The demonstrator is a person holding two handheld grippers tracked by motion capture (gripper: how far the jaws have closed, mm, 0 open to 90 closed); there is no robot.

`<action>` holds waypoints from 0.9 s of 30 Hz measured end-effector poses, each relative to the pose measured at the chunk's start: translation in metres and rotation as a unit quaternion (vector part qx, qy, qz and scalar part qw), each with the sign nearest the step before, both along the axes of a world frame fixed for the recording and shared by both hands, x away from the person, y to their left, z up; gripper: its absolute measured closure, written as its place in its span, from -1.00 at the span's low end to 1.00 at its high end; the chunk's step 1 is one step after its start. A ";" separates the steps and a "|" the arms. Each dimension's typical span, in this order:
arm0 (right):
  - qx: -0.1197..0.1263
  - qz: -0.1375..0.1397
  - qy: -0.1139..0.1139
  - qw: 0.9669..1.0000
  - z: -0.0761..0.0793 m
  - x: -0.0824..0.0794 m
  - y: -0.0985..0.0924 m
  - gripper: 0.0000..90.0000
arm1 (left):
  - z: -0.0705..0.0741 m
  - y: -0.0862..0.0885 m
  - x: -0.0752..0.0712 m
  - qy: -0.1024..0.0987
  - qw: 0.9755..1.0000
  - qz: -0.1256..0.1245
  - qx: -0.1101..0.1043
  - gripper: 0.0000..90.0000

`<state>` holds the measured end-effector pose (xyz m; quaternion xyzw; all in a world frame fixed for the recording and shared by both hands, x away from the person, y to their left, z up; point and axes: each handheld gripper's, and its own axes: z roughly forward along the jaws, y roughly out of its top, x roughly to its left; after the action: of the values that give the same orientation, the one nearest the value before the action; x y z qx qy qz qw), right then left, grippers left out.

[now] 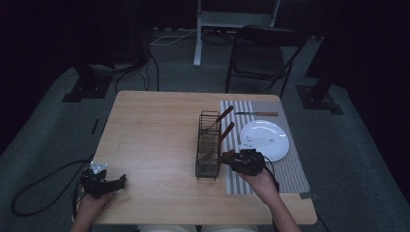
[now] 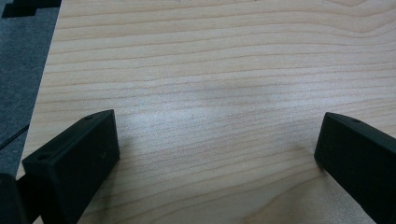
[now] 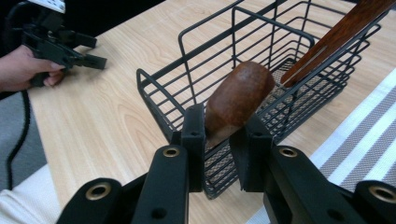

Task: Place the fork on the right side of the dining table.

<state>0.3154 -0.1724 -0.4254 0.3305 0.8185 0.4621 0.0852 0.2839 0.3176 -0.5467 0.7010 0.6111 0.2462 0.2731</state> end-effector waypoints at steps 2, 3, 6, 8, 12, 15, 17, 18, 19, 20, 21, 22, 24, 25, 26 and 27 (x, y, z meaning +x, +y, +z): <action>-0.002 0.001 -0.002 1.000 0.001 0.000 0.001 0.70 | 0.000 0.000 0.000 0.000 1.000 0.000 0.000 -0.99; -0.003 0.001 -0.004 1.000 0.001 0.000 0.001 0.70 | 0.000 0.000 0.000 0.000 1.000 0.000 0.000 -0.99; -0.004 0.000 -0.008 1.000 0.003 -0.001 0.000 0.70 | 0.000 0.000 0.000 0.000 1.000 0.000 0.000 -0.99; -0.001 -0.003 -0.013 1.000 0.006 -0.001 -0.001 0.70 | 0.000 0.000 0.000 0.000 1.000 0.000 0.000 -0.99; 0.007 -0.010 -0.024 1.000 0.015 -0.004 -0.006 0.71 | 0.000 0.000 0.000 0.000 1.000 0.000 0.000 -0.99; 0.016 -0.011 -0.032 0.999 0.024 -0.007 -0.011 0.71 | 0.000 0.000 0.000 0.000 1.000 0.000 0.000 -0.99; 0.018 -0.013 -0.039 0.999 0.029 -0.009 -0.014 0.71 | 0.000 0.000 0.000 0.000 1.000 0.000 0.000 -1.00; 0.022 -0.015 -0.042 0.999 0.034 -0.011 -0.017 0.71 | 0.000 0.000 0.000 0.000 1.000 0.000 0.000 -0.99; 0.023 -0.015 -0.046 0.999 0.037 -0.012 -0.019 0.71 | 0.000 0.000 0.000 0.000 1.000 0.000 0.000 -0.99; 0.024 -0.016 -0.050 0.998 0.041 -0.014 -0.021 0.71 | 0.000 0.000 0.000 0.001 1.000 0.000 0.000 -0.99; 0.027 -0.018 -0.055 0.998 0.045 -0.016 -0.023 0.71 | 0.000 0.000 0.000 0.000 1.000 0.000 0.000 -0.99; 0.028 -0.019 -0.059 0.998 0.048 -0.018 -0.025 0.71 | 0.000 0.000 0.000 0.000 1.000 0.000 0.000 -0.99; 0.031 -0.022 -0.067 0.997 0.055 -0.022 -0.030 0.71 | 0.000 0.000 0.000 0.000 1.000 0.000 0.000 -0.99; 0.032 -0.024 -0.069 0.997 0.058 -0.023 -0.032 0.71 | 0.000 0.000 0.000 -0.001 1.000 0.000 0.000 -1.00; 0.036 -0.027 -0.074 0.996 0.062 -0.025 -0.035 0.71 | 0.000 0.000 0.000 0.000 1.000 0.000 0.000 -0.99; 0.037 -0.029 -0.077 0.996 0.065 -0.026 -0.038 0.71 | 0.000 0.000 0.000 0.000 1.000 0.000 0.000 -0.99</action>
<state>0.2890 -0.2107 -0.3604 0.3206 0.7819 0.5136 0.1485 0.2839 0.3176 -0.5467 0.7011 0.6110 0.2463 0.2730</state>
